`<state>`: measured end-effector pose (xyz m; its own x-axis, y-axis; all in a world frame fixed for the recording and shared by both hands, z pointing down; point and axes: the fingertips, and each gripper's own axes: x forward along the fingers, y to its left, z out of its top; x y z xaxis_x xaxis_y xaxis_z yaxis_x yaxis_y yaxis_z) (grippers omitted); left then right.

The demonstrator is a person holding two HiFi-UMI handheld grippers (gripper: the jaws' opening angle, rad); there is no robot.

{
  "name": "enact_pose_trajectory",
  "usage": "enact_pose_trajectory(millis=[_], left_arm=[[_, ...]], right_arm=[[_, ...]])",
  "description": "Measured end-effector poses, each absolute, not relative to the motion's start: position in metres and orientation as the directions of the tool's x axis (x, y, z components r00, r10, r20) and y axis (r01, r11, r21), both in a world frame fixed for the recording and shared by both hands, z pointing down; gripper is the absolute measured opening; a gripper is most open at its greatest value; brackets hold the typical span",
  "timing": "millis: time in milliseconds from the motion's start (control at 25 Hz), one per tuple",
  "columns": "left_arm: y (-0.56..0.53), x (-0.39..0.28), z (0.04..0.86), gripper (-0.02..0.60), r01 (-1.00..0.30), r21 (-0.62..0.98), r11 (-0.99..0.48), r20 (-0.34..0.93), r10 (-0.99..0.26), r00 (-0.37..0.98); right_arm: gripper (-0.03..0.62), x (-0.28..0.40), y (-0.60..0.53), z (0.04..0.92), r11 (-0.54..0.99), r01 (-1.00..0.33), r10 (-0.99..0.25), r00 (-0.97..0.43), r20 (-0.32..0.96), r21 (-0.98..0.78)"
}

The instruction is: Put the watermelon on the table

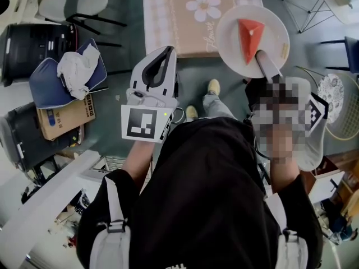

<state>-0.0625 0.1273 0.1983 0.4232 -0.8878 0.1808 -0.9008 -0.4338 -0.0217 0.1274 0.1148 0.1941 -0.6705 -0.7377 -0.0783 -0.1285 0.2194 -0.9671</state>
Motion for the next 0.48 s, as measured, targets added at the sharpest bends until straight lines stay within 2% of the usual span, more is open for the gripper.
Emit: enact_pose_trajectory(millis=[480], left_arm=[[0.095, -0.05, 0.203, 0.012, -0.903, -0.054, -0.426, 0.206, -0.89, 0.407]], right_arm=[[0.025, 0.138, 0.078, 0.202, 0.212, -0.112, -0.717, -0.693, -0.077, -0.971]])
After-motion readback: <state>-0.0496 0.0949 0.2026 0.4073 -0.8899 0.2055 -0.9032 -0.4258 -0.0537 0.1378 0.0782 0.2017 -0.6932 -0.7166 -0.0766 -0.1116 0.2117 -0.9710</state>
